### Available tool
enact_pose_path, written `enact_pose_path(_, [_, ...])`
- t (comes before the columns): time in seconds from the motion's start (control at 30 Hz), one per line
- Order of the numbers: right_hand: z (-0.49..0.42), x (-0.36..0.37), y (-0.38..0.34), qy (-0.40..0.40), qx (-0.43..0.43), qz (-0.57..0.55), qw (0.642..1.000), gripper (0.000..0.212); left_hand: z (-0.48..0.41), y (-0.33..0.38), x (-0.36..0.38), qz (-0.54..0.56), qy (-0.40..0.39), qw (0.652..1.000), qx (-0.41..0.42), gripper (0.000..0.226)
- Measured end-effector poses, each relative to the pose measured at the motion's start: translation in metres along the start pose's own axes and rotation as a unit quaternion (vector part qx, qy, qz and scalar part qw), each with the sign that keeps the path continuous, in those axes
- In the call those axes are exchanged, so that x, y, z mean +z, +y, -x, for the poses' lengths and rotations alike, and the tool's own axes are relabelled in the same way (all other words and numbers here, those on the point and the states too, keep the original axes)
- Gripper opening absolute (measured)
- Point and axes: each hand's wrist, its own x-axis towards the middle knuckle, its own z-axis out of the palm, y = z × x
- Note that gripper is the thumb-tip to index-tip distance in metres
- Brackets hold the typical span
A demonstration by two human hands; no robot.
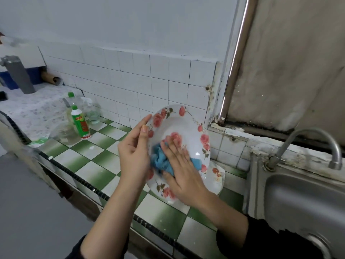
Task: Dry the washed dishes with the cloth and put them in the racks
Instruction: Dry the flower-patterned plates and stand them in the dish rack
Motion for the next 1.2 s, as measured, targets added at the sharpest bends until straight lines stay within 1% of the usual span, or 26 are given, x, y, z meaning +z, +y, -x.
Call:
enact_pose_path(0.03, [0.005,-0.002,0.013,0.013,-0.002,0.059,0.998,0.064,-0.002,0.0,-0.004,0.002,0.004,1.0,-0.001,0.027])
enact_pose_path(0.07, [0.009,-0.005,0.026,0.036,0.018,0.105,0.994,0.061,-0.002,0.001,-0.007,0.005,0.005,1.0,-0.002,0.026])
enact_pose_path(0.1, [0.012,-0.011,0.038,0.061,0.059,0.119,0.989,0.059,-0.002,0.002,-0.008,0.009,0.0,1.0,-0.005,0.026])
enact_pose_path(0.17, [0.013,-0.028,0.052,0.125,0.127,0.076,0.981,0.059,-0.001,0.002,-0.006,0.02,-0.012,1.0,-0.017,0.027])
enact_pose_path(0.23, [0.014,-0.044,0.056,0.198,0.157,0.043,0.967,0.057,-0.001,0.001,-0.002,0.05,-0.013,0.998,-0.042,0.028])
enact_pose_path(0.3, [0.016,-0.061,0.056,0.257,0.202,0.047,0.944,0.052,-0.003,-0.001,-0.001,0.071,-0.002,0.996,-0.062,0.029])
enact_pose_path(0.37, [0.02,-0.073,0.055,0.29,0.282,-0.009,0.914,0.056,-0.005,-0.003,-0.002,0.082,0.016,0.993,-0.083,0.03])
enact_pose_path(0.4, [0.023,-0.078,0.053,0.292,0.333,-0.056,0.895,0.059,-0.007,-0.005,-0.003,0.088,0.027,0.991,-0.094,0.03])
enact_pose_path(0.43, [0.025,-0.084,0.048,0.29,0.392,-0.111,0.866,0.059,-0.008,-0.006,-0.003,0.097,0.038,0.988,-0.11,0.029])
enact_pose_path(0.5, [0.031,-0.094,0.036,0.294,0.482,-0.24,0.79,0.05,-0.01,-0.01,-0.002,0.119,0.05,0.982,-0.139,0.027])
enact_pose_path(0.53, [0.034,-0.099,0.027,0.297,0.5,-0.302,0.755,0.044,-0.01,-0.012,0.0,0.125,0.049,0.979,-0.151,0.026])
enact_pose_path(0.6, [0.04,-0.107,0.011,0.299,0.503,-0.424,0.691,0.026,-0.007,-0.017,0.008,0.128,0.034,0.976,-0.174,0.026])
enact_pose_path(0.63, [0.043,-0.11,0.003,0.296,0.495,-0.47,0.669,0.021,-0.003,-0.019,0.015,0.132,0.026,0.973,-0.186,0.026])
enact_pose_path(0.67, [0.048,-0.112,-0.004,0.297,0.48,-0.493,0.662,0.025,0.002,-0.021,0.021,0.139,0.018,0.97,-0.2,0.026])
enact_pose_path(0.73, [0.061,-0.115,-0.009,0.323,0.446,-0.449,0.703,0.045,0.013,-0.022,0.035,0.15,0.004,0.963,-0.222,0.026])
enact_pose_path(0.8, [0.077,-0.125,-0.009,0.345,0.426,-0.388,0.741,0.075,0.024,-0.021,0.049,0.151,-0.012,0.961,-0.233,0.025])
enact_pose_path(0.83, [0.086,-0.132,-0.01,0.351,0.413,-0.371,0.754,0.087,0.03,-0.019,0.056,0.15,-0.023,0.96,-0.236,0.025])
enact_pose_path(0.87, [0.094,-0.141,-0.012,0.362,0.405,-0.362,0.758,0.093,0.036,-0.018,0.064,0.149,-0.035,0.958,-0.242,0.024])
enact_pose_path(0.9, [0.105,-0.15,-0.012,0.371,0.399,-0.358,0.759,0.093,0.044,-0.018,0.072,0.146,-0.047,0.956,-0.25,0.025])
enact_pose_path(1.03, [0.148,-0.193,-0.027,0.434,0.397,-0.363,0.723,0.073,0.089,-0.018,0.112,0.117,-0.092,0.946,-0.288,0.027])
enact_pose_path(1.13, [0.193,-0.235,-0.035,0.461,0.421,-0.322,0.712,0.071,0.136,-0.012,0.148,0.095,-0.138,0.937,-0.306,0.029])
enact_pose_path(1.2, [0.227,-0.266,-0.042,0.478,0.441,-0.295,0.7,0.072,0.17,-0.003,0.174,0.081,-0.187,0.925,-0.32,0.029])
